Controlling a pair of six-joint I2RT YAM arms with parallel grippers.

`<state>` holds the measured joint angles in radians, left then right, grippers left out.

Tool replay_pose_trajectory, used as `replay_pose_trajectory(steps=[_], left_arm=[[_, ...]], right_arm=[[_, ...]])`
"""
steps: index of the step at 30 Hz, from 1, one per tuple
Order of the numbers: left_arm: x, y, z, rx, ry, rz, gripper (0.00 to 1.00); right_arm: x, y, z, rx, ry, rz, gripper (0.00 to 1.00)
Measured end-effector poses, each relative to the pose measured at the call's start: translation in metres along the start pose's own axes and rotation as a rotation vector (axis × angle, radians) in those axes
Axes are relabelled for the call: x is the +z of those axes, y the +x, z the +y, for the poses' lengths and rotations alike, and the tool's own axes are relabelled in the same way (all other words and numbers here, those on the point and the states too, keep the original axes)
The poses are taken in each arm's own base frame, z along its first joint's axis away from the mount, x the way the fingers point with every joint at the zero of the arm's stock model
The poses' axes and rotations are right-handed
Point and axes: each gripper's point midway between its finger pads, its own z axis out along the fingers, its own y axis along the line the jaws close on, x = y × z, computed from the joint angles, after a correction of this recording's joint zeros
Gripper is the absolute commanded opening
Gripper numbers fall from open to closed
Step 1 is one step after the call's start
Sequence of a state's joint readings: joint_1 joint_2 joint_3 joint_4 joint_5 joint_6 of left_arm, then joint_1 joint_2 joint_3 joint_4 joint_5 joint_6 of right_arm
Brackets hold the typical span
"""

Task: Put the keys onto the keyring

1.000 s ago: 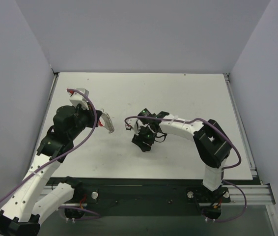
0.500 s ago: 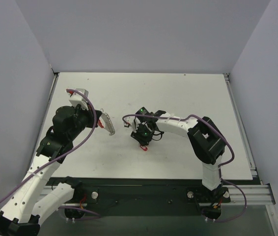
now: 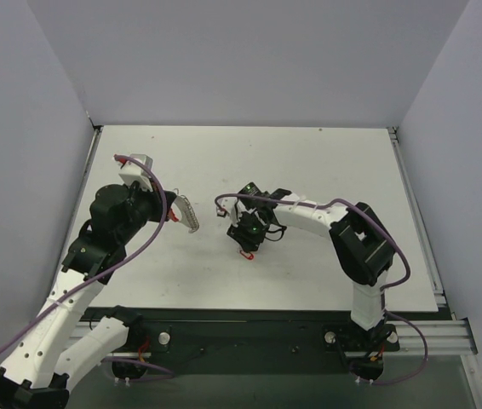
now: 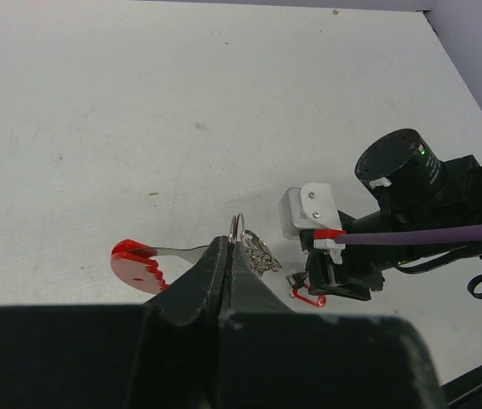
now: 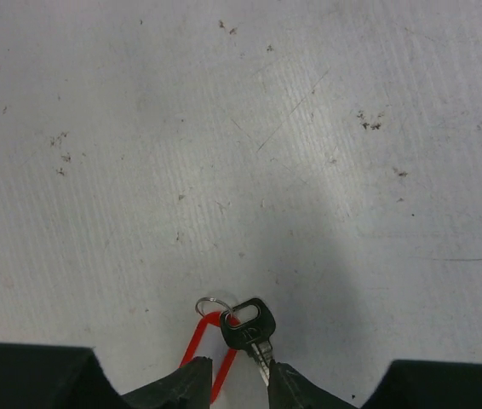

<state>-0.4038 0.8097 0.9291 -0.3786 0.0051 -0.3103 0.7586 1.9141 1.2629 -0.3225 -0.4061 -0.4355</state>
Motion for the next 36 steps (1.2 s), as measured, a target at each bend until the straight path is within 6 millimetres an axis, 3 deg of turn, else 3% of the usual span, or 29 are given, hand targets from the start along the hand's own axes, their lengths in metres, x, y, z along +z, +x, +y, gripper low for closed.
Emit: replay_pose_trajectory(steps=[3, 6, 13, 19, 23, 27, 29, 34, 36], left_arm=[[0.000, 0.000, 0.000, 0.000, 0.000, -0.001, 0.00], [-0.001, 0.000, 0.000, 0.000, 0.000, -0.002, 0.00], [-0.005, -0.002, 0.006, -0.001, -0.033, -0.013, 0.00], [-0.008, -0.003, 0.012, -0.002, -0.063, -0.018, 0.00], [-0.009, -0.001, 0.013, -0.002, -0.066, -0.013, 0.00], [-0.009, -0.002, 0.014, -0.003, -0.070, -0.015, 0.00], [-0.009, -0.002, 0.014, -0.003, -0.070, -0.016, 0.00], [-0.011, -0.004, 0.014, -0.003, -0.070, -0.023, 0.00], [-0.011, -0.004, 0.014, -0.003, -0.070, -0.025, 0.00]], right_arm=[[-0.008, -0.006, 0.002, 0.002, 0.001, -0.024, 0.52], [-0.017, -0.014, 0.004, 0.003, 0.010, -0.054, 0.57], [-0.015, -0.027, 0.012, 0.004, 0.034, -0.055, 0.55], [0.007, -0.026, 0.018, 0.016, 0.051, -0.009, 0.54], [0.017, -0.025, 0.015, 0.028, 0.085, 0.016, 0.49], [0.020, -0.027, 0.011, 0.040, 0.111, 0.020, 0.36], [0.021, -0.027, 0.009, 0.042, 0.124, 0.022, 0.34], [0.020, -0.028, 0.005, 0.052, 0.148, 0.021, 0.20], [0.020, -0.028, 0.005, 0.053, 0.148, 0.020, 0.08]])
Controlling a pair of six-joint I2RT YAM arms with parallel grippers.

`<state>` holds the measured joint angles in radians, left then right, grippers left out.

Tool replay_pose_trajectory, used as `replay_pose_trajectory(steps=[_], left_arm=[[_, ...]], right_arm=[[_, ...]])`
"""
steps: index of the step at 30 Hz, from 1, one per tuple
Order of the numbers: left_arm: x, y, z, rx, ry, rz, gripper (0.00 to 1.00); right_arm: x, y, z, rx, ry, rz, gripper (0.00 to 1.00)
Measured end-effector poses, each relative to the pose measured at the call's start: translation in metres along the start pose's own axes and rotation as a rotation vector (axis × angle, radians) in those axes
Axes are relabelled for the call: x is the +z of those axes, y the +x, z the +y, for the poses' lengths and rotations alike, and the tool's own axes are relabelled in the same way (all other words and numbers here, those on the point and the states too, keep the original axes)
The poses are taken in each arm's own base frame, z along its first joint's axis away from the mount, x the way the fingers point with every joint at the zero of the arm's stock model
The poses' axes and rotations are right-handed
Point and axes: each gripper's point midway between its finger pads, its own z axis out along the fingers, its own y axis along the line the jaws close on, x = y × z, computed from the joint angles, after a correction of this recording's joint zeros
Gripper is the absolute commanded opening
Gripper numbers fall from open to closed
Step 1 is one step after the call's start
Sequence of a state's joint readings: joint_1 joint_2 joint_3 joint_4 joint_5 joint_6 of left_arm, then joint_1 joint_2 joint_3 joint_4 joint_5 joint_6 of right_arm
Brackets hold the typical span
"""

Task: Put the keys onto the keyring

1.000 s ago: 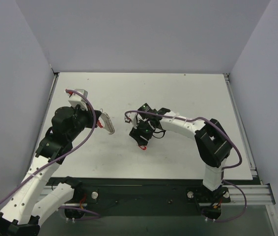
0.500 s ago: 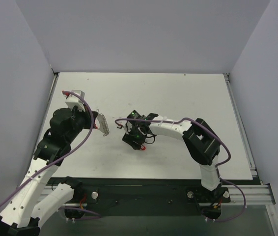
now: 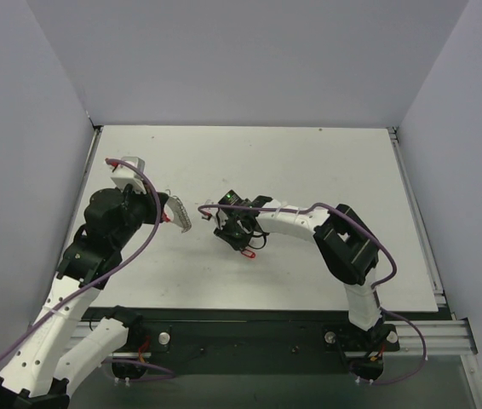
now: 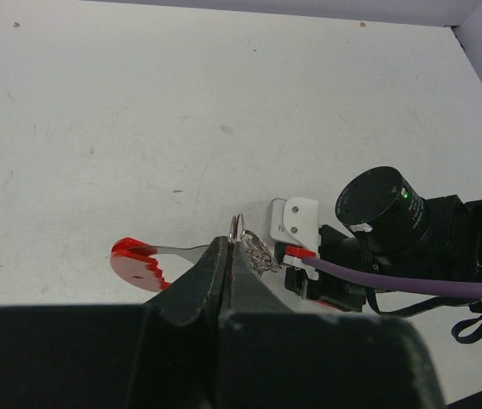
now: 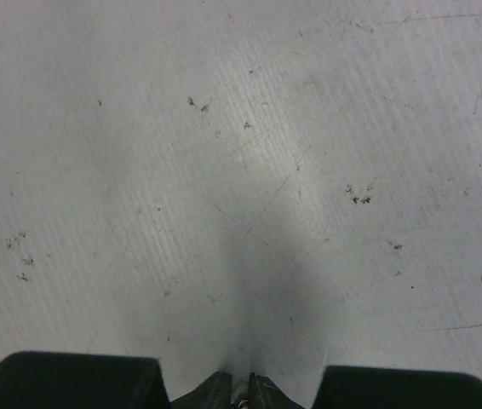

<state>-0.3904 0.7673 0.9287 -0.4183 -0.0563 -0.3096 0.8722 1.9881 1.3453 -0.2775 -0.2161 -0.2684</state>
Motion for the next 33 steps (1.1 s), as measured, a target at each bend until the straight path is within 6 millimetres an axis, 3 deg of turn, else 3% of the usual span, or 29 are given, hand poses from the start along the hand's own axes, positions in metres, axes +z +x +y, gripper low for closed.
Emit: replay_pose_trajectory(steps=[7, 17, 24, 29, 33], left_arm=[[-0.001, 0.001, 0.001, 0.000, -0.003, 0.003, 0.00], [-0.001, 0.002, 0.001, 0.000, -0.002, 0.005, 0.00], [0.000, 0.003, -0.002, 0.000, 0.017, 0.011, 0.00], [0.006, 0.018, -0.015, 0.001, 0.102, 0.055, 0.00], [0.009, 0.031, -0.022, -0.001, 0.152, 0.083, 0.00]], right_arm=[[-0.003, 0.003, -0.005, 0.035, -0.025, -0.001, 0.01], [-0.035, -0.006, -0.041, 0.173, -0.072, -0.075, 0.00], [-0.044, -0.006, -0.042, 0.246, -0.141, -0.092, 0.00], [-0.053, -0.009, -0.044, 0.313, -0.189, -0.116, 0.00], [-0.080, -0.022, -0.056, 0.364, -0.199, -0.183, 0.00]])
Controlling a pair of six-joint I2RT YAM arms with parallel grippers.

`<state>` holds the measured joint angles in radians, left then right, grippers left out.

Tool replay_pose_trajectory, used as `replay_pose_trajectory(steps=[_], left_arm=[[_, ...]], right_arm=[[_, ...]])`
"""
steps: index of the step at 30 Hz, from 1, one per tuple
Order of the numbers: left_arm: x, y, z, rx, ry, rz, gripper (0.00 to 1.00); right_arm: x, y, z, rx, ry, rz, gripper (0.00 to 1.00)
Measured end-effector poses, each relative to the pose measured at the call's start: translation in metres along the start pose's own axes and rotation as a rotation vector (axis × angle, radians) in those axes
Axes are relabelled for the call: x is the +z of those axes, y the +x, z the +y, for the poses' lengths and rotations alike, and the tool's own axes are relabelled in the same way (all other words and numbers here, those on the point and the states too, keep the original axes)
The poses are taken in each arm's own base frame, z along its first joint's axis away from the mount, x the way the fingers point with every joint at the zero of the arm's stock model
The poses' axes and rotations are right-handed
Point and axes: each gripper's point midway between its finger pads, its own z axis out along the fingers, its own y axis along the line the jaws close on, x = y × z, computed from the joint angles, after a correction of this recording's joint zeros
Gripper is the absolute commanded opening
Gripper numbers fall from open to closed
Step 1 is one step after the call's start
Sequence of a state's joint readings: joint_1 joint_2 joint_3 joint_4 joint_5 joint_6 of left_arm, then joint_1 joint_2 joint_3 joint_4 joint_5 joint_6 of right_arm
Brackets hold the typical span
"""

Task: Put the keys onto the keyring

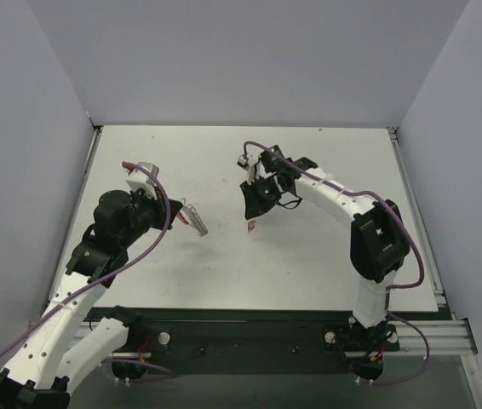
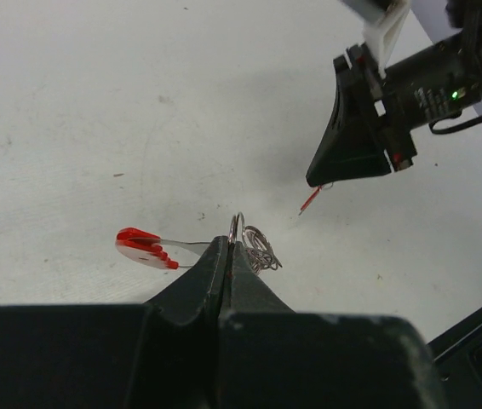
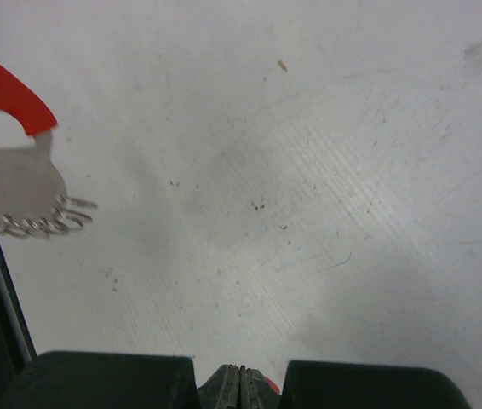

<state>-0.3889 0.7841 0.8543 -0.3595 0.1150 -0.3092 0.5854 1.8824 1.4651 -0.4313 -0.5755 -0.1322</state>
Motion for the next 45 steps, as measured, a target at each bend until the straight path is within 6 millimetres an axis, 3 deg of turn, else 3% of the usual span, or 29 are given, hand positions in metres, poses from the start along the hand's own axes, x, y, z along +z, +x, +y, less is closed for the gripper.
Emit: replay_pose_trajectory(steps=[4, 8, 12, 15, 20, 24, 37, 45], left_arm=[[0.002, -0.002, -0.010, 0.005, 0.060, -0.014, 0.00], [0.005, -0.008, -0.026, 0.025, 0.129, -0.036, 0.00], [0.012, 0.002, -0.051, 0.079, 0.211, -0.004, 0.00], [0.018, 0.015, -0.076, 0.147, 0.284, 0.048, 0.00], [0.023, 0.019, -0.108, 0.239, 0.351, 0.069, 0.00], [0.024, 0.013, -0.121, 0.277, 0.371, 0.053, 0.00], [0.036, 0.019, -0.139, 0.345, 0.361, 0.068, 0.00], [0.037, 0.009, -0.145, 0.347, 0.349, 0.041, 0.00]], right_arm=[[-0.055, -0.053, 0.010, -0.011, -0.020, -0.177, 0.00], [-0.106, -0.088, 0.028, -0.049, -0.051, -0.315, 0.00], [-0.148, -0.100, 0.066, -0.114, -0.147, -0.395, 0.00], [-0.165, -0.098, 0.090, -0.146, -0.228, -0.406, 0.00], [-0.171, -0.086, 0.111, -0.164, -0.338, -0.372, 0.00], [-0.173, -0.077, 0.121, -0.164, -0.401, -0.347, 0.00], [-0.175, -0.070, 0.132, -0.157, -0.459, -0.321, 0.00], [-0.171, -0.069, 0.135, -0.160, -0.467, -0.310, 0.00]])
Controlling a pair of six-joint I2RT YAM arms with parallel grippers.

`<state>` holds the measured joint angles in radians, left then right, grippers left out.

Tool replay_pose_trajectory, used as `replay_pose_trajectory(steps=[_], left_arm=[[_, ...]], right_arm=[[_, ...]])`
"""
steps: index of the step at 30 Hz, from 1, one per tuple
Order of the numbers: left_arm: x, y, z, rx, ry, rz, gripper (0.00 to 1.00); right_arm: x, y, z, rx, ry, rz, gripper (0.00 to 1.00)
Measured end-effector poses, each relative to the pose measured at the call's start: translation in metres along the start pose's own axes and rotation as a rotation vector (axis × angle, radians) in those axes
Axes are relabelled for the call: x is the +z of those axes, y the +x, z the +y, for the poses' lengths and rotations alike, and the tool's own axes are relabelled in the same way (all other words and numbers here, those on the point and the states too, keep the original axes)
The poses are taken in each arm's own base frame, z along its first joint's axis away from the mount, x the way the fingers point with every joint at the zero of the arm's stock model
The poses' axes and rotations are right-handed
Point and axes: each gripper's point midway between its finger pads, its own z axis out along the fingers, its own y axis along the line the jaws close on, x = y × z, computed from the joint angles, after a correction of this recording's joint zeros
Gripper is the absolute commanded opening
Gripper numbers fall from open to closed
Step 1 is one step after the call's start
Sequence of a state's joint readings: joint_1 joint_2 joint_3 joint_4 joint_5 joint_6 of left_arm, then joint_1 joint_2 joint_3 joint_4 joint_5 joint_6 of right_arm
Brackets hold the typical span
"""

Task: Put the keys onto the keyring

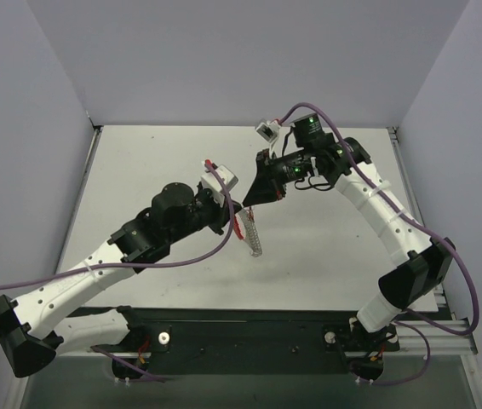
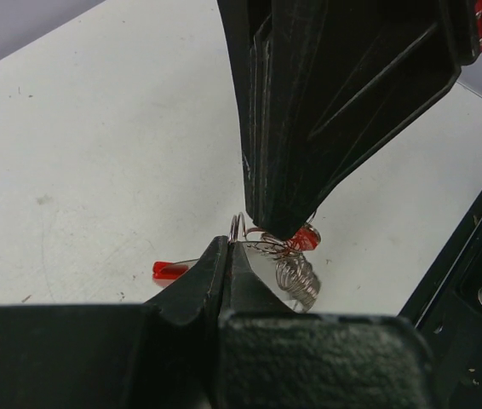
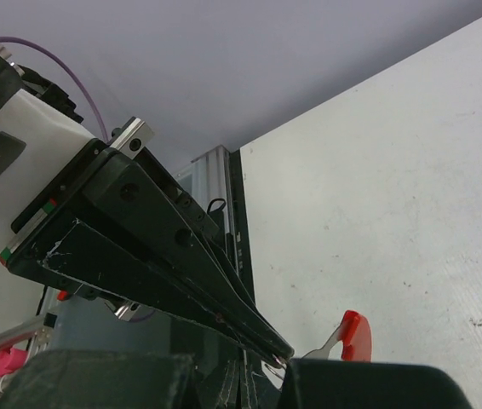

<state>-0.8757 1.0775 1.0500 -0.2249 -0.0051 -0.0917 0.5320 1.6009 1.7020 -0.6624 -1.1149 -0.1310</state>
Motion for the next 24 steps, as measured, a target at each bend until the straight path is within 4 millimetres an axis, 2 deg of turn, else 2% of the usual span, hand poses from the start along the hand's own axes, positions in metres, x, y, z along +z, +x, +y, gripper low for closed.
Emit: replay_pose_trajectory(steps=[24], left_arm=[[0.006, 0.001, -0.012, 0.014, 0.001, 0.012, 0.00]], right_arm=[[0.007, 0.003, -0.011, 0.022, 0.042, 0.016, 0.00]])
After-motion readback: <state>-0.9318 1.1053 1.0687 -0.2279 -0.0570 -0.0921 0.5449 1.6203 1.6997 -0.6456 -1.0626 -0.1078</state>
